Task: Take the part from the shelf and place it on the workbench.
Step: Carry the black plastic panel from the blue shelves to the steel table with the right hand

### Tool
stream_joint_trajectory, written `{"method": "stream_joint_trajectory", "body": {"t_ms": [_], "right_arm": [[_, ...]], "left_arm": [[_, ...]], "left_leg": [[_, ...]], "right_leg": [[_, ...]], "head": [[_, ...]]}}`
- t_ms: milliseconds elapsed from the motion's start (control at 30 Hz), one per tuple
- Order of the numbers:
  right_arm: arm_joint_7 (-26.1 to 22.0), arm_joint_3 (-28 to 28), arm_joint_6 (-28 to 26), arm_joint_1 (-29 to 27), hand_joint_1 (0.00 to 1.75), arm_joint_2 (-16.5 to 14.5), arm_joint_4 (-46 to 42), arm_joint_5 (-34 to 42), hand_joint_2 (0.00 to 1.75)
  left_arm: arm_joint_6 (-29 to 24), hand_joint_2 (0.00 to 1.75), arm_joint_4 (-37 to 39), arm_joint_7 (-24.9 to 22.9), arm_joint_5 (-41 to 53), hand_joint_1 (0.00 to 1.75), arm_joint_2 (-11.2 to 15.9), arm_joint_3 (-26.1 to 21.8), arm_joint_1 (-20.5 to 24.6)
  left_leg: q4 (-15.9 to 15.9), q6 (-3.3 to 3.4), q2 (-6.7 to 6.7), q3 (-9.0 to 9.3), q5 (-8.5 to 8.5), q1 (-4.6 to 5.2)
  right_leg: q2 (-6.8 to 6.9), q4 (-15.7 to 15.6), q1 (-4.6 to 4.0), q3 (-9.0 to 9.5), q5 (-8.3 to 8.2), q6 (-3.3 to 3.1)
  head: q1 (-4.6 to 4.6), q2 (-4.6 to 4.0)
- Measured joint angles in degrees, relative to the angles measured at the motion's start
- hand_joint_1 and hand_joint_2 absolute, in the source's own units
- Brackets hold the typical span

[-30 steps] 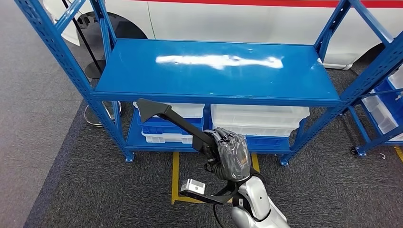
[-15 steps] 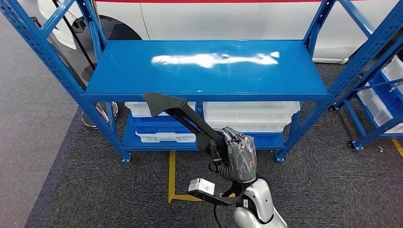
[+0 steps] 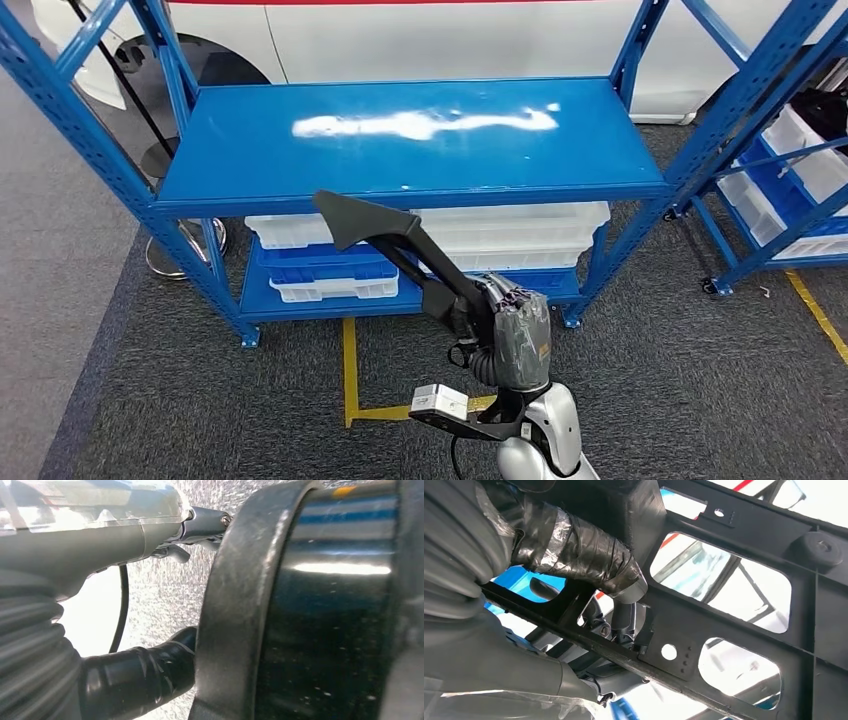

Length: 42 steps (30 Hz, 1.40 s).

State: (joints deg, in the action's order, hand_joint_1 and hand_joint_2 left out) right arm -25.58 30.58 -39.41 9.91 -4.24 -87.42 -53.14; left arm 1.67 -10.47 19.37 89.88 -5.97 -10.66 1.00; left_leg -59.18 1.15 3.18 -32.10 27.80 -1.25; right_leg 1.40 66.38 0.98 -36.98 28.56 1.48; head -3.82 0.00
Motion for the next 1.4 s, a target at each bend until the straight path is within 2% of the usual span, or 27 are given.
{"method": "stream_joint_trajectory", "body": {"t_ms": [67, 100, 167, 233, 267, 333, 367, 400, 433, 467, 533, 600, 667, 700, 767, 833, 867, 900, 933, 1000, 1067, 1100, 1167, 1233, 1267, 1333, 1400], "right_arm": [[-0.7, -1.1, 0.0, -0.2, 1.75, -0.6, -0.3, 0.8, 1.75], [-1.0, -1.5, 0.0, -0.4, 1.75, -0.9, -0.4, 1.1, 1.75], [-1.7, -2.3, 0.0, -1.0, 1.75, -1.2, -0.6, 1.8, 1.75], [-2.5, -2.9, -0.1, -1.5, 1.75, -1.6, -0.8, 2.8, 1.75], [-2.7, -3.1, -0.2, -1.7, 1.75, -1.8, -0.9, 3.3, 1.75], [-3.3, -3.4, -0.2, -2.0, 1.75, -2.2, -1.0, 4.2, 1.75], [-3.6, -3.6, -0.2, -2.3, 1.75, -2.3, -1.0, 4.7, 1.75], [-4.0, -3.8, -0.2, -2.6, 1.75, -2.4, -0.9, 5.2, 1.75], [-4.4, -4.0, -0.2, -2.9, 1.75, -2.5, -1.0, 5.6, 1.75], [-4.8, -4.2, -0.2, -3.1, 1.75, -2.6, -1.0, 6.0, 1.75], [-5.8, -4.5, -0.2, -3.4, 1.75, -2.9, -1.1, 6.9, 1.75], [-7.1, -4.8, -0.3, -3.8, 1.75, -3.1, -1.3, 8.0, 1.75], [-8.6, -5.3, -0.3, -4.5, 1.75, -3.3, -1.7, 9.1, 1.75], [-9.3, -5.6, -0.3, -4.8, 1.75, -3.5, -1.9, 9.6, 1.75], [-10.1, -6.0, -0.4, -5.1, 1.75, -3.7, -2.3, 10.1, 1.75], [-10.3, -6.4, -0.4, -5.3, 1.75, -3.9, -2.5, 10.3, 1.75], [-10.4, -6.5, -0.4, -5.4, 1.75, -3.9, -2.5, 10.3, 1.75], [-10.4, -6.7, -0.4, -5.5, 1.75, -3.9, -2.5, 10.3, 1.75], [-10.4, -6.8, -0.4, -5.6, 1.75, -3.9, -2.5, 10.3, 1.75], [-10.5, -7.0, -0.4, -5.7, 1.75, -4.0, -2.6, 10.3, 1.75], [-10.5, -7.0, -0.4, -5.7, 1.75, -4.0, -2.7, 10.3, 1.75], [-10.5, -7.0, -0.4, -5.6, 1.75, -4.1, -2.8, 10.3, 1.75], [-10.6, -7.2, -0.4, -5.7, 1.75, -4.3, -2.8, 10.3, 1.75], [-10.6, -7.3, -0.5, -5.7, 1.75, -4.4, -2.9, 10.3, 1.75], [-10.6, -7.4, -0.5, -5.7, 1.75, -4.5, -3.0, 10.3, 1.75], [-10.6, -7.5, -0.6, -5.7, 1.75, -4.7, -3.0, 10.3, 1.75], [-10.6, -7.5, -0.6, -5.8, 1.75, -4.8, -3.0, 10.3, 1.75]], "left_arm": [[0.1, 1.75, 0.0, 0.0, 0.0, 0.0, 0.0, 0.2, 0.0], [0.2, 1.75, 0.0, 0.0, 0.0, 0.0, 0.0, 0.4, 0.0], [0.3, 1.75, 0.0, 0.0, 0.0, 0.0, 0.0, 0.6, 0.1], [0.4, 1.75, 0.0, 0.0, 0.0, 0.0, 0.0, 0.7, 0.2], [0.4, 1.75, 0.0, 0.0, 0.0, 0.0, 0.0, 0.7, 0.1], [0.5, 1.75, 0.0, 0.0, 0.0, 0.0, 0.0, 0.7, 0.0], [0.5, 1.75, 0.0, 0.0, 0.0, 0.0, 0.0, 0.7, 0.0], [0.5, 1.75, 0.0, 0.0, 0.0, 0.0, 0.0, 0.8, 0.0], [0.6, 1.75, 0.0, 0.0, 0.0, 0.0, 0.0, 0.7, 0.0], [0.6, 1.75, 0.0, -0.1, 0.0, 0.0, 0.0, 0.7, 0.0], [0.7, 1.75, 0.0, -0.1, 0.0, 0.0, 0.0, 0.7, 0.0], [0.8, 1.75, 0.0, -0.2, 0.0, 0.0, 0.0, 0.8, 0.0], [0.8, 1.75, 0.0, -0.2, 0.0, 0.0, 0.0, 0.8, 0.2], [0.8, 1.75, 0.0, -0.2, 0.0, 0.0, 0.0, 0.8, 0.3], [0.8, 1.75, 0.0, -0.2, 0.0, 0.0, -0.1, 0.8, 0.3], [0.8, 1.75, 0.0, -0.2, 0.0, 0.0, -0.1, 0.8, 0.3], [0.8, 1.75, 0.0, -0.2, 0.0, 0.0, -0.1, 0.8, 0.2], [0.8, 1.75, 0.0, -0.2, 0.0, 0.0, -0.1, 0.8, 0.3], [0.8, 1.75, 0.0, -0.2, 0.0, 0.0, -0.1, 0.8, 0.3], [0.8, 1.75, 0.0, -0.2, 0.0, 0.0, -0.1, 0.8, 0.3], [0.8, 1.75, 0.0, -0.2, 0.0, 0.0, -0.1, 0.8, 0.3], [0.8, 1.75, 0.0, -0.2, 0.0, 0.0, -0.1, 0.8, 0.3], [0.8, 1.75, 0.0, -0.2, 0.0, 0.0, -0.1, 0.9, 0.3], [0.8, 1.75, 0.0, -0.2, 0.0, 0.0, -0.1, 0.9, 0.4], [0.8, 1.75, 0.0, -0.2, 0.1, 0.0, -0.1, 0.9, 0.4], [0.8, 1.75, 0.0, -0.2, 0.1, 0.0, -0.2, 0.9, 0.2], [0.8, 1.75, 0.0, -0.2, 0.0, 0.0, -0.2, 0.9, 0.1]], "left_leg": [[0.0, -0.64, 0.83, 0.17, 0.19, 0.2], [0.1, -1.01, 1.23, 0.24, 0.2, 0.31], [0.3, -1.82, 1.93, 0.4, 0.29, 0.28], [-1.2, -2.29, 0.82, -0.08, 1.71, 0.07], [-3.5, -2.35, -0.29, -1.07, 3.31, 0.0], [-11.0, -2.21, -2.07, -4.37, 7.0, 0.05], [-14.2, -2.15, -2.43, -5.85, 8.0, 0.08], [-15.6, -2.07, -2.6, -6.58, 7.88, 0.1], [-14.7, -1.94, -2.72, -6.24, 6.6, 0.1], [-11.7, -1.75, -3.02, -4.96, 4.52, 0.1], [-4.5, -1.28, -5.25, -1.83, 1.27, 0.04], [-1.2, -1.04, -7.02, -0.42, 0.69, 0.11], [-0.6, -0.79, -6.39, -0.22, 0.59, 0.18], [-0.2, -0.5, -5.78, -0.05, 0.36, 0.11], [0.6, 0.17, -4.37, 0.3, -0.05, -0.11], [0.7, 0.48, -2.91, 0.42, -0.08, 0.0], [0.7, 0.48, -2.16, 0.43, -0.02, 0.03], [0.7, 0.41, -1.42, 0.47, 0.06, 0.02], [0.7, 0.28, -0.72, 0.56, 0.17, 0.0], [0.7, -0.22, 0.52, 0.99, 0.52, -0.08], [0.7, -0.86, 1.51, 1.38, 0.9, 0.08], [0.8, -1.18, 1.97, 1.51, 1.02, 0.17], [1.0, -1.88, 2.99, 1.88, 1.15, 0.17], [0.3, -2.45, 2.07, 1.93, 2.08, -0.12], [-1.4, -2.52, 0.81, 1.25, 3.29, -0.23], [-8.3, -2.35, -1.82, -2.12, 6.79, -0.21], [-14.7, -2.15, -2.56, -5.62, 8.58, -0.04]], "right_leg": [[1.49, -5.4, -0.52, 2.46, -1.6, -0.57], [1.64, -6.1, -0.84, 2.58, -1.48, -0.92], [0.53, -6.5, -1.02, 2.39, -1.82, -1.78], [-0.46, -7.1, -0.9, 2.52, -2.26, -2.7], [-0.94, -7.3, -0.83, 2.59, -2.45, -3.13], [-2.0, -7.3, -1.11, 2.52, -2.57, -3.62], [-2.63, -7.3, -1.28, 2.51, -2.59, -3.73], [-3.32, -7.2, -1.43, 2.51, -2.58, -3.77], [-4.07, -7.0, -1.53, 2.51, -2.55, -3.79], [-4.88, -6.8, -1.57, 2.52, -2.51, -3.78], [-6.41, -6.2, -1.57, 2.21, -2.33, -3.6], [-7.62, -5.7, -1.36, 1.53, -2.36, -3.07], [-8.59, -5.7, -1.15, 1.07, -2.62, -2.35], [-8.09, -5.6, -1.19, 0.94, -2.49, -2.03], [-5.43, -2.7, -1.3, -0.37, -0.67, -1.39], [-2.79, 3.9, -0.89, -3.6, 2.65, -0.79], [-2.31, 7.1, -0.56, -5.22, 3.76, -0.5], [-2.03, 8.8, -0.22, -6.12, 3.93, -0.23], [-1.76, 8.3, 0.11, -5.91, 3.04, -0.01], [-0.25, 1.8, 0.52, -2.53, -0.58, 0.24], [1.88, -4.5, 0.06, 0.65, -2.59, -0.09], [2.42, -5.8, -0.28, 1.17, -2.68, -0.45], [1.5, -6.2, -0.75, 1.06, -2.66, -1.39], [0.27, -6.8, -0.72, 1.37, -2.87, -2.27], [-0.26, -7.0, -0.65, 1.58, -2.99, -2.77], [-1.44, -7.2, -0.8, 1.77, -3.03, -3.51], [-2.94, -7.1, -1.18, 1.81, -2.98, -3.81]], "head": [[0.02, 0.0], [0.04, 0.0], [0.07, 0.0], [0.09, 0.0], [0.13, 0.0], [0.15, 0.0], [0.15, 0.0], [0.15, 0.0], [0.15, 0.0], [0.15, 0.0], [0.13, 0.0], [0.11, 0.0], [0.12, 0.0], [0.06, 0.0], [-0.15, 0.0], [-0.33, 0.0], [-0.34, 0.0], [-0.34, 0.0], [-0.35, 0.0], [-0.36, 0.0], [-0.34, 0.0], [-0.33, 0.0], [-0.29, 0.0], [-0.27, 0.0], [-0.25, 0.0], [-0.22, 0.0], [-0.21, 0.0]]}}
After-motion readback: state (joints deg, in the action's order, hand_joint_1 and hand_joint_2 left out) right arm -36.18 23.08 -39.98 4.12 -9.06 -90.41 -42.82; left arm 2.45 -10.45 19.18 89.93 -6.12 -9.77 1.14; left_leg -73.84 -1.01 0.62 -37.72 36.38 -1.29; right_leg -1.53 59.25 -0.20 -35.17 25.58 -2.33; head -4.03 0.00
